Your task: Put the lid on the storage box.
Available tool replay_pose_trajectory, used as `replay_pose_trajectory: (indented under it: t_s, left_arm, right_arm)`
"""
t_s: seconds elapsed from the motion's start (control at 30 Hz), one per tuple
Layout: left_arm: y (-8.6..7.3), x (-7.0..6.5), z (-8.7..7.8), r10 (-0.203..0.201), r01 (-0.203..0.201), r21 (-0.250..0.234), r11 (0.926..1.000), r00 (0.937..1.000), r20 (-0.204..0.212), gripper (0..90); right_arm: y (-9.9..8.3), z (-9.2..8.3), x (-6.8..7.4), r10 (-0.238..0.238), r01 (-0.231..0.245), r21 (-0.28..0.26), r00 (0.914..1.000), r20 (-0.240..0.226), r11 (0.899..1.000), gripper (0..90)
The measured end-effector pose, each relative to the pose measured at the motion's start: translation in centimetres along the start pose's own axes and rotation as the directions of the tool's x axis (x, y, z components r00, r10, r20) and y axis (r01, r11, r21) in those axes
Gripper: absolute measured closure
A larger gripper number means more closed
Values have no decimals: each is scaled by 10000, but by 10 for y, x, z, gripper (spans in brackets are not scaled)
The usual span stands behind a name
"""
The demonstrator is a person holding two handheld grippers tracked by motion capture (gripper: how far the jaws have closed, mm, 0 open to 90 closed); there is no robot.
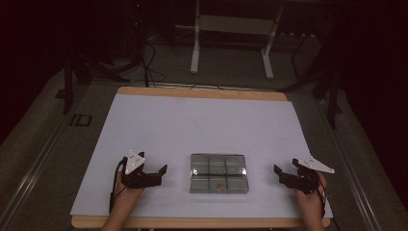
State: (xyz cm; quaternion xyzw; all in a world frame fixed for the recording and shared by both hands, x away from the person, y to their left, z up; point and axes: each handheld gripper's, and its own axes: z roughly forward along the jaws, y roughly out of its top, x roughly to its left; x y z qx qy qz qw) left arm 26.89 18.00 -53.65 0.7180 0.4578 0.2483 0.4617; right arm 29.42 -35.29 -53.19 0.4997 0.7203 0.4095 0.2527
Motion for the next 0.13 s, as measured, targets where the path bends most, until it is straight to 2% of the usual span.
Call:
replay_pose_trajectory:
  t_s: [0.13]
  left_arm:
    - [0, 0, 0, -7, 6, -58, 10000, 9999, -101, 16]
  right_arm:
    - [0, 0, 0, -23, 24, -46, 9999, 100, 10000, 142]
